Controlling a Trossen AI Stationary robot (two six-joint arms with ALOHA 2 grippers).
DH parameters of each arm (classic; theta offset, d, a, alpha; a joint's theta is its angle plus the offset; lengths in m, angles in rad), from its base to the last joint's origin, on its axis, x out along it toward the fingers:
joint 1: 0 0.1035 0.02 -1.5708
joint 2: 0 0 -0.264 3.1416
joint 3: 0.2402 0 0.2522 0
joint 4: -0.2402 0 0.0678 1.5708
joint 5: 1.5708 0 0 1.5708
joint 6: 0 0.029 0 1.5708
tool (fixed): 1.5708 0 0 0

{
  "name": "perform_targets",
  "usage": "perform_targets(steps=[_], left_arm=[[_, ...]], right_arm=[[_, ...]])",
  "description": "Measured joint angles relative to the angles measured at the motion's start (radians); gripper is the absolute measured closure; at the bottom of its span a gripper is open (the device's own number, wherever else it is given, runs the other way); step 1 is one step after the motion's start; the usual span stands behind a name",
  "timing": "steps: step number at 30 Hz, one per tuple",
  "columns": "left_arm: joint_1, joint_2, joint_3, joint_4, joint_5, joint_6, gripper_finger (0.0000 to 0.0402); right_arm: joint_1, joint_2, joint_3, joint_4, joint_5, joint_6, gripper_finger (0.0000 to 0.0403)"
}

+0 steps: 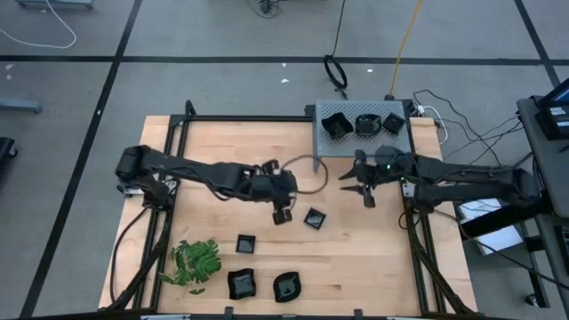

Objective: Pick & Place Mini shaped plates
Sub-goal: Stack the black square plate on top of the black square plate on the shelf

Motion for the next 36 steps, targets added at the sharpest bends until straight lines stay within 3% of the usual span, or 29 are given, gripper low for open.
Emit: perform_targets(steps=[5,11,17,21,33,36], left_arm=[[0.0,-0.093,0.0,-0.018,-0.022,-0.113,0.0266],[-0.007,-0.178,0.0,-0.012,-0.021,-0.243,0.0266],[-0.027,-0.233,0.001,-0.015,-0.02,-0.27,0.0266],[-0.047,-0.239,0.0,-0.012,-0.018,-0.272,0.0266],[-0.1,-0.23,0.0,-0.016,-0.018,-0.269,0.0266],[-0.1,-0.23,0.0,-0.017,-0.018,-0.27,0.0266]], right_arm=[[0.166,0.104,0.0,0.061,0.078,0.006,0.0267],[0.346,0.26,0.0,0.083,0.087,0.028,0.0266],[0.489,0.417,0.0,0.257,0.261,-0.031,0.0266],[0.521,0.514,0.0,0.348,0.344,-0.105,0.0265],[0.523,0.7,0.0,0.429,0.35,-0.237,0.0266],[0.523,0.742,0.001,0.459,0.404,-0.283,0.0266]])
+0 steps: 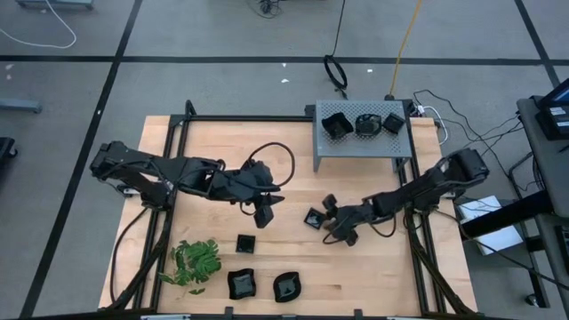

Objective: Pick & Place Mini shaped plates
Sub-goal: Stack the black square plate on top of the black square plate on the shelf

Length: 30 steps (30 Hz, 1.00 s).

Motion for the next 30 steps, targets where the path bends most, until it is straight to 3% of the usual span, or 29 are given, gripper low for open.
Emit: perform_targets(steps=[4,11,20,25,30], left_arm=[[0.0,0.0,0.0,0.002,0.0,0.0,0.0266],[0.0,0.0,0.0,0.001,-0.004,0.006,0.0266],[0.0,0.0,0.0,0.001,-0.004,0.006,0.0266],[0.0,0.0,0.0,0.001,-0.004,0.006,0.0266],[0.002,0.0,0.0,0.001,-0.004,0.032,0.0266]], right_arm=[[0.0,0.038,0.003,0.038,0.067,-0.06,0.0266],[0.0,0.054,0.002,0.061,0.068,-0.024,0.0285],[0.0,0.054,0.0,0.056,0.066,0.102,0.0391],[0.001,0.0,-0.002,0.034,0.064,0.102,0.0395],[0.001,-0.147,-0.002,0.041,0.065,0.151,0.04]])
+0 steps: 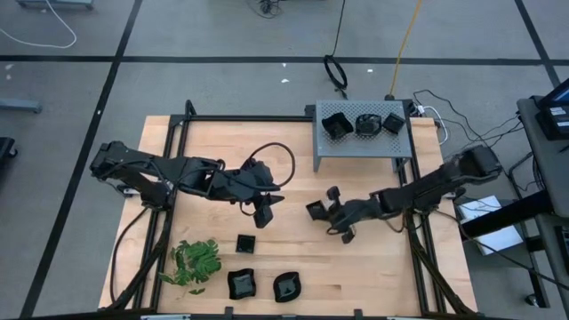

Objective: Pick & Place Mini shaped plates
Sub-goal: Stack the black square plate on top of the black square plate on the shelf

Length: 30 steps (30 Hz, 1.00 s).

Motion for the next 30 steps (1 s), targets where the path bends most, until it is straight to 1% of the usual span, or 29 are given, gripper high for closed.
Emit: perform_targets(steps=[5,7,9,11,13,15,18,21,24,27,30], left_arm=[[0.001,0.0,0.0,0.0,0.0,0.043,0.0266],[0.003,0.0,0.0,0.001,0.0,0.067,0.0266],[0.008,0.0,0.0,0.0,0.0,0.09,0.0266],[0.016,0.0,0.0,0.003,-0.001,0.105,0.0266],[0.027,0.0,0.0,0.007,-0.001,0.107,0.0266],[0.039,0.0,0.0,0.01,-0.001,0.107,0.0266],[0.06,0.0,0.0,0.01,-0.002,0.107,0.0266],[0.079,0.0,0.0,0.011,-0.002,0.107,0.0266],[0.096,0.0,0.0,0.012,-0.002,0.107,0.0266],[0.113,0.0,0.0,0.015,-0.002,0.106,0.0266],[0.132,0.0,0.0,0.022,-0.001,0.107,0.0266]], right_arm=[[-0.001,-0.203,0.0,0.008,0.006,0.046,0.0401],[-0.002,-0.286,0.0,0.008,0.041,0.058,0.0401],[-0.001,-0.37,0.017,-0.028,0.106,0.06,0.0401],[-0.004,-0.44,0.062,-0.119,0.204,0.059,0.0402],[-0.021,-0.494,0.124,-0.265,0.298,0.06,0.0402],[-0.052,-0.537,0.195,-0.429,0.364,0.061,0.0402],[-0.126,-0.577,0.309,-0.686,0.42,0.102,0.0402],[-0.237,-0.598,0.415,-0.944,0.423,0.178,0.0402],[-0.358,-0.608,0.501,-1.15,0.424,0.247,0.0402],[-0.48,-0.609,0.557,-1.281,0.423,0.295,0.0402],[-0.594,-0.608,0.567,-1.329,0.417,0.325,0.0402]])
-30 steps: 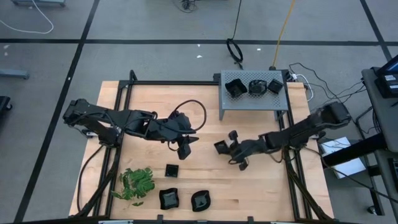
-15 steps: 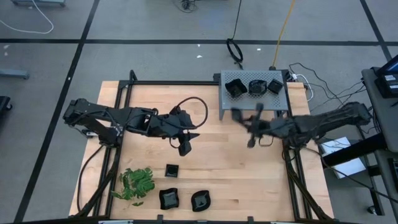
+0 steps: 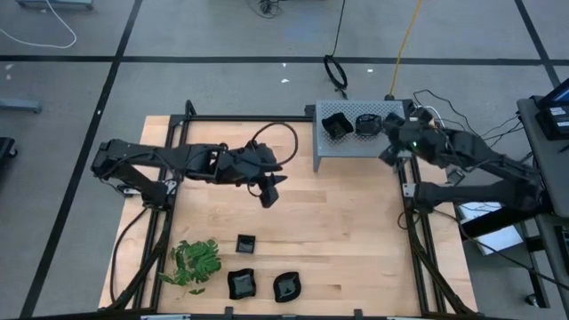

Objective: Pick & Place Mini shaped plates
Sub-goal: Stack the black square plate on top of the black square plate on the shelf

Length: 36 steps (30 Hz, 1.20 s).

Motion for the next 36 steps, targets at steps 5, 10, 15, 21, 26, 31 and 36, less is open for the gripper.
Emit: perform_targets(steps=[5,10,15,21,26,31,36], left_arm=[[0.029,0.0,0.0,0.008,0.0,0.003,0.0266],[0.057,0.0,0.0,0.009,0.0,0.004,0.0266],[0.074,0.0,0.0,0.009,0.0,-0.006,0.0266],[0.073,0.0,0.0,0.009,0.0,-0.008,0.0266],[0.071,0.0,0.0,0.009,0.0,-0.008,0.0266],[0.071,0.0,0.0,0.008,0.0,-0.008,0.0266],[0.071,0.0,0.0,0.008,0.0,-0.003,0.0266]], right_arm=[[-0.161,0.044,-0.007,-0.053,-0.02,-0.007,0.0403],[-0.302,0.124,-0.014,-0.052,-0.137,-0.062,0.0403],[-0.395,0.21,-0.014,-0.014,-0.157,-0.138,0.0403],[-0.443,0.252,-0.014,0.056,-0.158,-0.243,0.0403],[-0.46,0.263,-0.014,0.066,-0.16,-0.285,0.0403],[-0.463,0.263,-0.014,0.058,-0.16,-0.313,0.0403],[-0.463,0.265,-0.015,0.04,-0.188,-0.33,0.0403]])
